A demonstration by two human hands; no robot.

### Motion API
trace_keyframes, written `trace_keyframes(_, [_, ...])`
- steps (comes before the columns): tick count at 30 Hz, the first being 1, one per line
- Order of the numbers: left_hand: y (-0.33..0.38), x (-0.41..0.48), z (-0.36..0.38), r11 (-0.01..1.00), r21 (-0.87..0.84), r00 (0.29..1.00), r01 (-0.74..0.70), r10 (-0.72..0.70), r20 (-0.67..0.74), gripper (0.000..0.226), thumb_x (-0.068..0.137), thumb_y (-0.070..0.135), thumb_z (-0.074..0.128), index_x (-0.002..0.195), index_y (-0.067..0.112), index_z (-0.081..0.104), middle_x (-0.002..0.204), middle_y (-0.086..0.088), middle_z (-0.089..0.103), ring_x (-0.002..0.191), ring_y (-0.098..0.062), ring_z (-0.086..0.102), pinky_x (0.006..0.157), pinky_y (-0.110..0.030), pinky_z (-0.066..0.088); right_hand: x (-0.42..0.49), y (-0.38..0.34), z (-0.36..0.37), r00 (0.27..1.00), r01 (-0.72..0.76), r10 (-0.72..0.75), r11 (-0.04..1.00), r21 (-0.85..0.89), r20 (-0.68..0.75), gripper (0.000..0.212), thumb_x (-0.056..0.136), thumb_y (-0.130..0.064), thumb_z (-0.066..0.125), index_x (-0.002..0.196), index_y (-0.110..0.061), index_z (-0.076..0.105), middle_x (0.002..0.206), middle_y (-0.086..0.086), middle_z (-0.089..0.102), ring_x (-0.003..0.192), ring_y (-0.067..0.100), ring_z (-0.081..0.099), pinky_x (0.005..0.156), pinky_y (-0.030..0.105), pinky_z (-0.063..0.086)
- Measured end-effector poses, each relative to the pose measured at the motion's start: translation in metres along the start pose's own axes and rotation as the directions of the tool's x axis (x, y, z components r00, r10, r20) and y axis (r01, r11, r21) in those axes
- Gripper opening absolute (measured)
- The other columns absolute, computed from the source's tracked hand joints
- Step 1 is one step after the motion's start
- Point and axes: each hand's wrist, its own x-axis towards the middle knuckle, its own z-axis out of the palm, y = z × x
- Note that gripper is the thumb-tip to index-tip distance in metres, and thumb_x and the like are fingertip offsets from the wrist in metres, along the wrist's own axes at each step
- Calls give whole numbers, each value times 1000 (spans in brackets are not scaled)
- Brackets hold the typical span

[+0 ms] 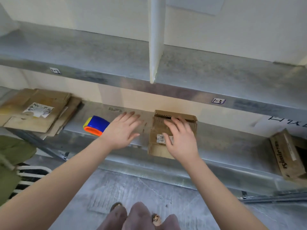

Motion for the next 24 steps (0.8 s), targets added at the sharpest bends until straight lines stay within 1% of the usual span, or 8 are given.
trace_keyframes(4, [-50,-38,6,999,47,998,22,-24,58,56,87,51,38,126,16,58,127,-9,59,123,-32,51,107,-43,31,6,-66,40,989,97,-99,995,22,107,49,91,-43,42,134,-21,56,135,7,57,132,31,45,110,49,37])
trace_keyframes(6, [-76,-53,12,997,70,996,19,-24,82,57,84,51,40,123,15,61,122,-9,62,117,-32,56,104,-41,28,10,-91,65,986,88,-91,996,28,143,49,90,-43,42,133,-21,56,132,7,59,128,31,49,108,49,40])
trace_keyframes(10, [-124,-71,28,999,40,985,2,-9,174,61,83,55,39,126,16,59,122,-7,63,114,-31,58,104,-41,29,18,-128,114,966,-31,28,999,11,255,50,88,-41,45,133,-21,56,129,9,61,124,34,52,107,50,41])
trace_keyframes(14, [-158,-73,47,1000,-2,973,-13,13,231,66,82,61,41,130,18,55,129,-5,59,120,-29,55,104,-47,40,24,-145,153,941,-148,143,989,-7,307,57,86,-44,36,132,-18,57,127,10,61,122,36,53,105,56,41])
trace_keyframes(17, [-170,-67,56,996,-80,980,-38,52,190,68,75,57,63,130,18,54,130,-7,58,118,-32,55,99,-44,43,26,-150,172,906,-267,261,963,-27,334,56,86,-42,40,129,-12,59,124,15,62,118,40,55,101,56,44])
trace_keyframes(20, [-175,-54,60,992,-121,982,-21,43,184,75,62,48,81,126,16,57,128,-11,59,117,-36,56,96,-45,46,29,-152,182,855,-346,342,936,-62,389,55,91,-38,48,138,-10,51,137,19,53,128,41,45,109,54,35])
trace_keyframes(22, [-180,-47,63,991,-131,978,-35,61,201,73,63,45,81,126,16,57,124,-11,60,115,-36,56,97,-45,44,31,-149,189,836,-351,349,933,-77,424,54,95,-35,52,143,-12,45,142,17,48,133,39,40,114,51,28])
trace_keyframes(24, [-184,-40,65,983,-184,968,-23,68,242,66,74,41,74,131,18,51,124,-10,56,113,-33,52,94,-40,44,31,-147,194,817,-356,353,931,-83,457,55,97,-35,50,146,-14,40,146,14,43,136,35,35,116,46,24])
